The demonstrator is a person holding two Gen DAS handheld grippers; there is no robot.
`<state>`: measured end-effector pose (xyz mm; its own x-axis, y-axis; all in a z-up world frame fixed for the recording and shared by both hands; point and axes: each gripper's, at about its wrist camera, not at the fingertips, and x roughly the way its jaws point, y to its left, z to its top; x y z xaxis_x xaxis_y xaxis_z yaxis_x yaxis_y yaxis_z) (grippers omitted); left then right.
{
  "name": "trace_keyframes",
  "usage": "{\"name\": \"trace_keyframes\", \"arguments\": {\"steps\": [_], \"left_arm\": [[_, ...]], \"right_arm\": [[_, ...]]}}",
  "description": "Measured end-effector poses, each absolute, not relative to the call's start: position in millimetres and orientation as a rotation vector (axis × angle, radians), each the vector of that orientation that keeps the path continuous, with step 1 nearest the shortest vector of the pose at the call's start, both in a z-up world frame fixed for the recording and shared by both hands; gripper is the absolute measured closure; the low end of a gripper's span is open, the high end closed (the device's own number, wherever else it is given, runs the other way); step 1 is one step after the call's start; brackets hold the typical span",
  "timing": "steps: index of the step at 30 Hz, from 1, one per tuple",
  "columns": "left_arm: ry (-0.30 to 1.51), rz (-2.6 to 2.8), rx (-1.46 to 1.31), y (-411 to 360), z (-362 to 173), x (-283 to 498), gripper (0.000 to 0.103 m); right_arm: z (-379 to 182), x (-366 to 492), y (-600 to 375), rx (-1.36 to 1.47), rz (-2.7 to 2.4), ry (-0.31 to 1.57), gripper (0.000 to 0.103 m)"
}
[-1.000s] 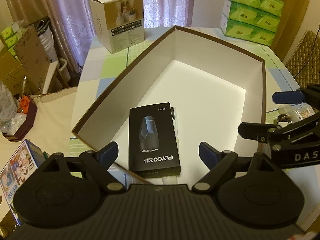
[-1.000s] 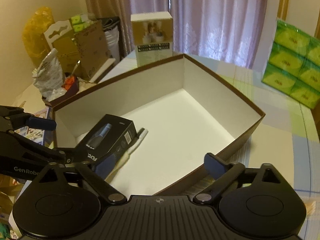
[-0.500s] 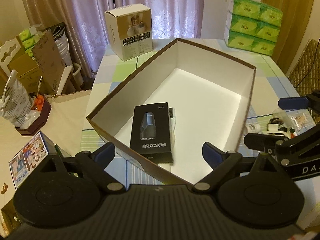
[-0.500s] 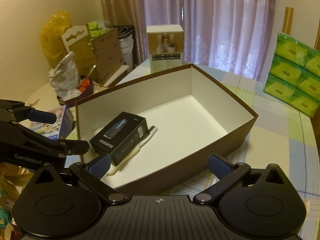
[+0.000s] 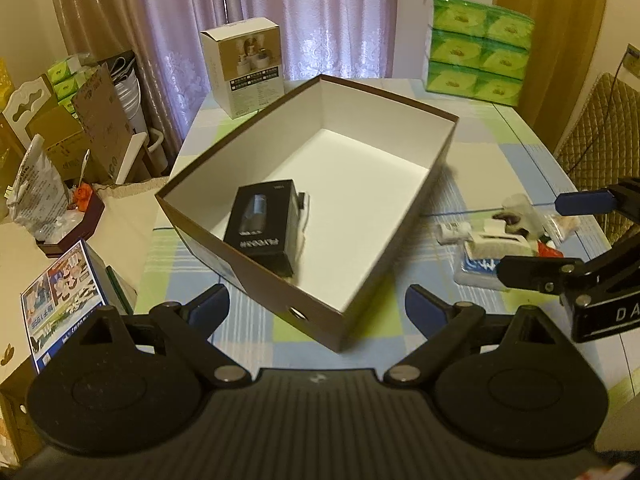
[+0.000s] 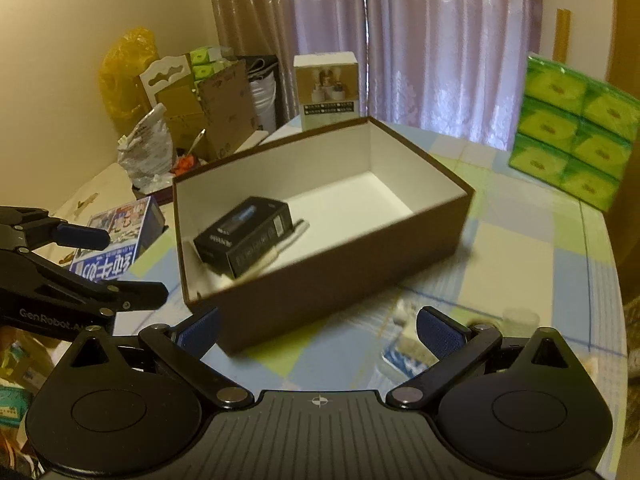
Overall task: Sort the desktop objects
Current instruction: 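Move both tools back toward the remaining items on the table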
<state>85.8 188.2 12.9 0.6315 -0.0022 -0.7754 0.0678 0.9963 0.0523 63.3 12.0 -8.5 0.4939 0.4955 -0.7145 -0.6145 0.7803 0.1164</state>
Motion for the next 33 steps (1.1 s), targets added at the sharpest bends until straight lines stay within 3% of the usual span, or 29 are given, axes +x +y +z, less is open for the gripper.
{"name": "trace_keyframes", "arguments": {"steps": [15, 33], "left_arm": [[0.955, -0.127, 0.054, 123.6, -16.3, 64.1, 0.01], [0.982, -0.232, 0.095, 51.5, -48.5, 103.6, 0.01]], "right_arm": [[-33.8, 47.2, -69.3, -0.124, 0.609, 0.916, 0.002], [-70.5, 71.8, -159.1, -0.051, 0.393, 0.969, 0.002]]}}
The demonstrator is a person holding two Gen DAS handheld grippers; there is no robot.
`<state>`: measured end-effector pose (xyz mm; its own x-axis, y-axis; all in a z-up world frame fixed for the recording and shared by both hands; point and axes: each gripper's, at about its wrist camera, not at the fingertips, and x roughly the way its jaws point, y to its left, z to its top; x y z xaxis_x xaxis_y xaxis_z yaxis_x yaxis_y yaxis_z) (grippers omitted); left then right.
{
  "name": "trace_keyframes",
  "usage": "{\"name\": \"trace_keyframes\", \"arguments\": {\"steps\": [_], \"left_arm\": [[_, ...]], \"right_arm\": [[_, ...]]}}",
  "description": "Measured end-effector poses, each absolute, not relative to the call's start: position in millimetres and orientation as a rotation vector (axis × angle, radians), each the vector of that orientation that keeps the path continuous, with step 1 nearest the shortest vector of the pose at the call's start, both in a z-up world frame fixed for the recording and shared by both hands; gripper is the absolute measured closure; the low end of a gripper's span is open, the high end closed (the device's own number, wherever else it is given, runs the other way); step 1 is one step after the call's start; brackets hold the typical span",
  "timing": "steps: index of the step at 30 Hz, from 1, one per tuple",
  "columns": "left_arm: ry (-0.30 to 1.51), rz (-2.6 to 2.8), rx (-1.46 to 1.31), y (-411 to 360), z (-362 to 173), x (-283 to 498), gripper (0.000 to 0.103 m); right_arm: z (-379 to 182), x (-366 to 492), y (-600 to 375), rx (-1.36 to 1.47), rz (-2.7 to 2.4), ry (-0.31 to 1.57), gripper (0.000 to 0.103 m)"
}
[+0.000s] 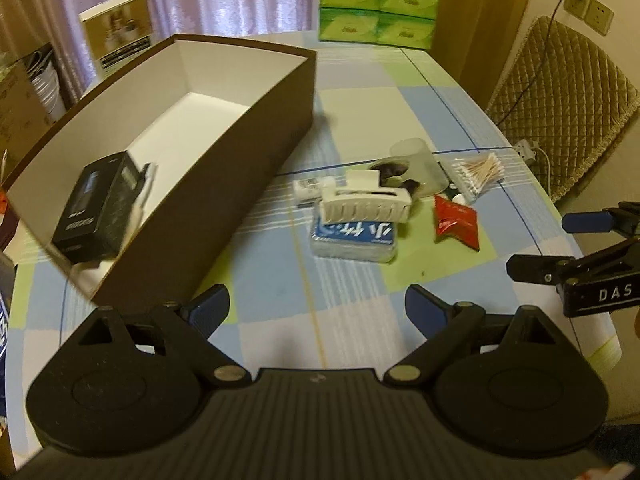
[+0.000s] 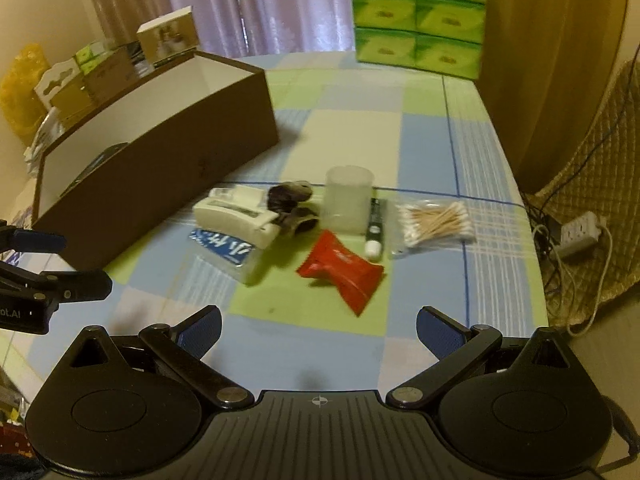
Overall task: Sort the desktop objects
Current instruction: 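Move both tools back toward the remaining items on the table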
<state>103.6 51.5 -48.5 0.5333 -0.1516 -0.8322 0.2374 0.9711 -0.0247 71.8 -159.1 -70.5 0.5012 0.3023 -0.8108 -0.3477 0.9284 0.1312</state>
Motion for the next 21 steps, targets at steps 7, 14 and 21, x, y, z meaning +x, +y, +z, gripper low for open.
{"name": "trace_keyframes", "arguments": {"steps": [7, 14, 21], "left_arm": [[0.968, -0.263, 0.096, 31.8, -54.7, 127.5, 0.01], [0.974, -0.287, 0.095, 12.1, -69.2, 152.1, 0.01], [0.987, -0.298, 0.113, -3.5, -89.8, 175.0, 0.01]], "right_arm": [[-82.4, 85.2, -170.5, -0.033, 0.385, 0.969, 0.002], [-100.1, 106.6, -182.7, -0.026, 0.359, 0.976, 0.002], [-117.1, 122.8, -187.6, -0.029, 0.351, 1.004, 0.003]]}}
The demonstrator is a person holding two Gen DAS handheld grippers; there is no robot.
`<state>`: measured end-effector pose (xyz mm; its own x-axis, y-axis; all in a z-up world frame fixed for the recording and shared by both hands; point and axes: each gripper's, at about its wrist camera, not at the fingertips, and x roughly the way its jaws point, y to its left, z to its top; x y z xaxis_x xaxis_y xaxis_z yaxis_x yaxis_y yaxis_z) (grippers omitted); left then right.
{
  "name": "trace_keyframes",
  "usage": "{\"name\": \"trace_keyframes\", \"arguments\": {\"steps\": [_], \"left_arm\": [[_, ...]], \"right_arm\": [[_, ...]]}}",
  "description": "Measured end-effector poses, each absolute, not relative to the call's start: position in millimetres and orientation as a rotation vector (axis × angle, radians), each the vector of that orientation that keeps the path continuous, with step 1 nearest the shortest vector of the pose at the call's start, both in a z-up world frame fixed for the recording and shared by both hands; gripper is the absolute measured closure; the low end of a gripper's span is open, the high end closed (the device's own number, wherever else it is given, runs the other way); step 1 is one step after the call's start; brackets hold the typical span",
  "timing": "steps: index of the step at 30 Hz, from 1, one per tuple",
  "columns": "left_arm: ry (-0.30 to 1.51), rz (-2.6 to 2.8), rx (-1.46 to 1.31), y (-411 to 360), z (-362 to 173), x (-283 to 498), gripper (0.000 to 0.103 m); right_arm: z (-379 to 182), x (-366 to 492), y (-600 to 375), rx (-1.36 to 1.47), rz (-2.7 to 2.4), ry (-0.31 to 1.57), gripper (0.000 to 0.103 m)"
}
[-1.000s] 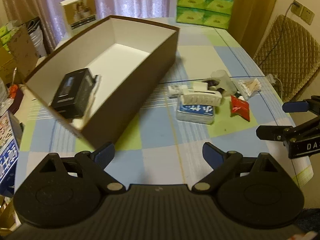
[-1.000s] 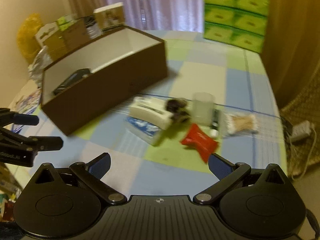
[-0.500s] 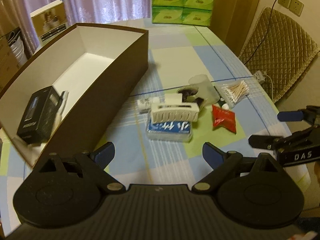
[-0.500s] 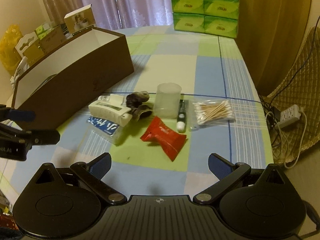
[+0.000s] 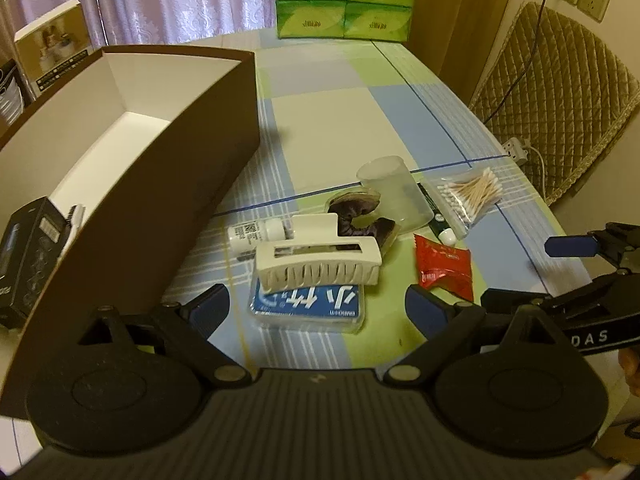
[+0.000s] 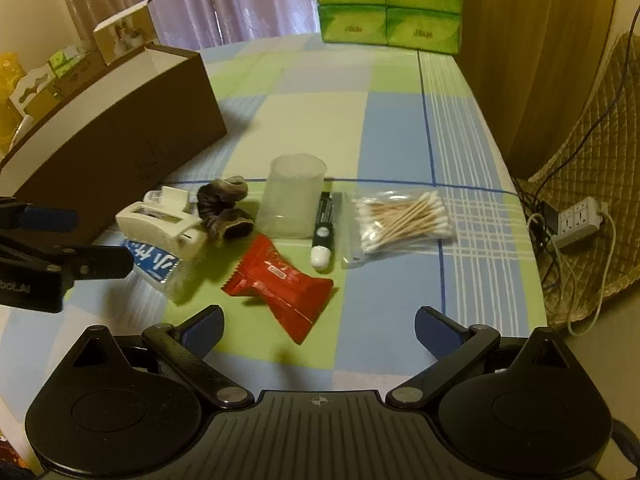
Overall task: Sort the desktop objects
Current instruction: 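Move both tools back toward the remaining items on the table, then grasp the white hair clip with the left tool while the right tool grasps the red candy packet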
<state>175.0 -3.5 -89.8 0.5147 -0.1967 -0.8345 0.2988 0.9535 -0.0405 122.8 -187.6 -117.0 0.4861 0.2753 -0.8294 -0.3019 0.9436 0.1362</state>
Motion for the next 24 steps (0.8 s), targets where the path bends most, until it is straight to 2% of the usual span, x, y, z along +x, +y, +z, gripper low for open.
{"name": "trace_keyframes", "arguments": {"steps": [17, 20, 24], "left_arm": [[0.982, -0.304, 0.179, -22.2, -121.5, 206.1, 0.011], [0.967, -0.298, 0.198, -23.1, -125.0, 208.0, 0.017], [0.947, -0.298, 0.198, -20.4, -127.0, 207.8, 0.019]], "right_arm": [[-134.5, 144.6, -199.5, -0.01, 0.325, 1.043, 0.003], [-136.2, 145.1, -200.0, -0.011, 0.326, 1.046, 0.003], [-137.7, 144.6, -199.6, -0.013, 0.335, 1.043, 0.003]]}}
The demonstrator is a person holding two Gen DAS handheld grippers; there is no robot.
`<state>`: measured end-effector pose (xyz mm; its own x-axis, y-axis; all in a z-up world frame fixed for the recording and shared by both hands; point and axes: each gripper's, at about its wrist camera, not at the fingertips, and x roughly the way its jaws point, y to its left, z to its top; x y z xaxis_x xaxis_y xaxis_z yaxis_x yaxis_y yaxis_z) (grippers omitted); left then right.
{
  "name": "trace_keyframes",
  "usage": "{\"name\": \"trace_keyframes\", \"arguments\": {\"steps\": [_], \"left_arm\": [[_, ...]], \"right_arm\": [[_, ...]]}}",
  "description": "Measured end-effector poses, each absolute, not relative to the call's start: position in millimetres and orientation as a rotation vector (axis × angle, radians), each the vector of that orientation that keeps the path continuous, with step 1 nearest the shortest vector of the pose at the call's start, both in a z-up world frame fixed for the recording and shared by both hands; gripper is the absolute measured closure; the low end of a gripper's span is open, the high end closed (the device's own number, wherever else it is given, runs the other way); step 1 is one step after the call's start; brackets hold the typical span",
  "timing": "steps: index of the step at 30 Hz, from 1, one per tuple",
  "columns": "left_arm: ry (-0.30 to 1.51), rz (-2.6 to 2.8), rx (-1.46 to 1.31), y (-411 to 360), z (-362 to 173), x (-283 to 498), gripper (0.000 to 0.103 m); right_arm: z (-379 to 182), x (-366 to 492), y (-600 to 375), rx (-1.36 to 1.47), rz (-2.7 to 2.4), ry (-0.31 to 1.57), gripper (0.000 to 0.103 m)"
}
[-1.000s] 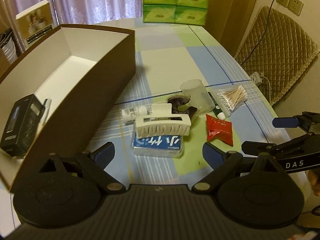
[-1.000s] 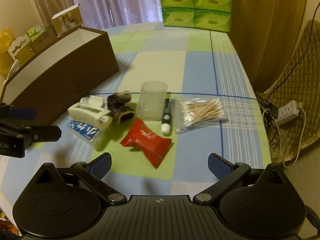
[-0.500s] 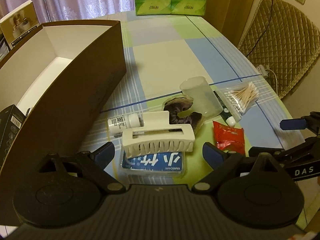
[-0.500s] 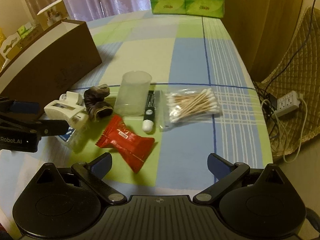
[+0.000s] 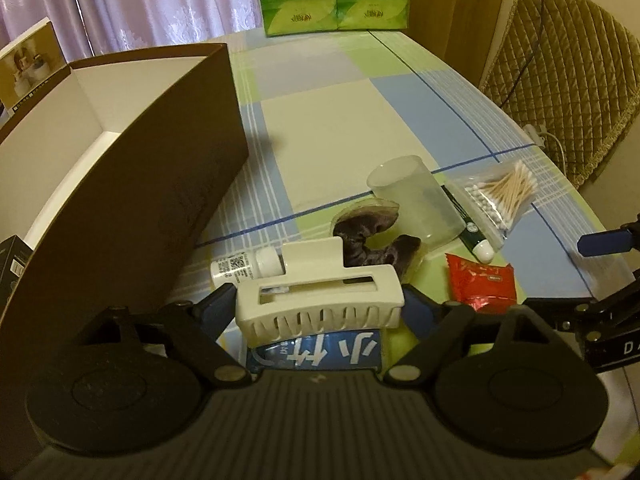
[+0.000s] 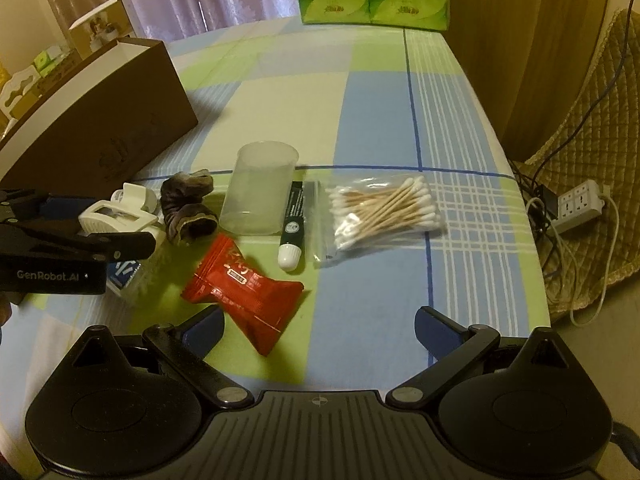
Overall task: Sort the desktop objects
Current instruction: 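Grasp the white hair clip with the left tool while the right tool grasps the red candy packet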
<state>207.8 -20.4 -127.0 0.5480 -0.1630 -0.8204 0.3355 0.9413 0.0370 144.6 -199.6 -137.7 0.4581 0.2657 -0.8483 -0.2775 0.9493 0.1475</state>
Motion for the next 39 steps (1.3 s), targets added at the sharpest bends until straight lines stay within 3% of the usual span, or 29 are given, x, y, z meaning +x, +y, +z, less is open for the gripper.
{"name": "trace_keyframes", "arguments": {"steps": [9, 17, 22, 24, 26, 39], "left_arm": [[0.887, -0.296, 0.237, -7.2, -113.9, 197.3, 0.019], [0.889, -0.231, 0.195, 19.9, -102.0, 187.3, 0.019], [0.9, -0.193, 0.169, 33.9, -99.4, 178.4, 0.019], [0.903, -0.18, 0.161, 38.0, -98.7, 174.9, 0.019], [0.905, -0.172, 0.157, 40.7, -98.8, 172.6, 0.019], [0.866, -0.2, 0.144, 43.5, -79.8, 152.8, 0.019]], "right_arm": [[-132.4, 140.3, -187.3, -0.047, 0.431, 0.987, 0.004], [-135.1, 142.4, -164.6, -0.16, 0.575, 0.939, 0.036], [-143.9, 143.2, -152.2, -0.269, 0.628, 0.919, 0.043], [-148.3, 141.8, -147.8, -0.32, 0.653, 0.908, 0.051], [-154.1, 139.8, -143.8, -0.377, 0.662, 0.909, 0.072], [-123.4, 131.5, -145.7, -0.246, 0.641, 0.953, 0.081]]}}
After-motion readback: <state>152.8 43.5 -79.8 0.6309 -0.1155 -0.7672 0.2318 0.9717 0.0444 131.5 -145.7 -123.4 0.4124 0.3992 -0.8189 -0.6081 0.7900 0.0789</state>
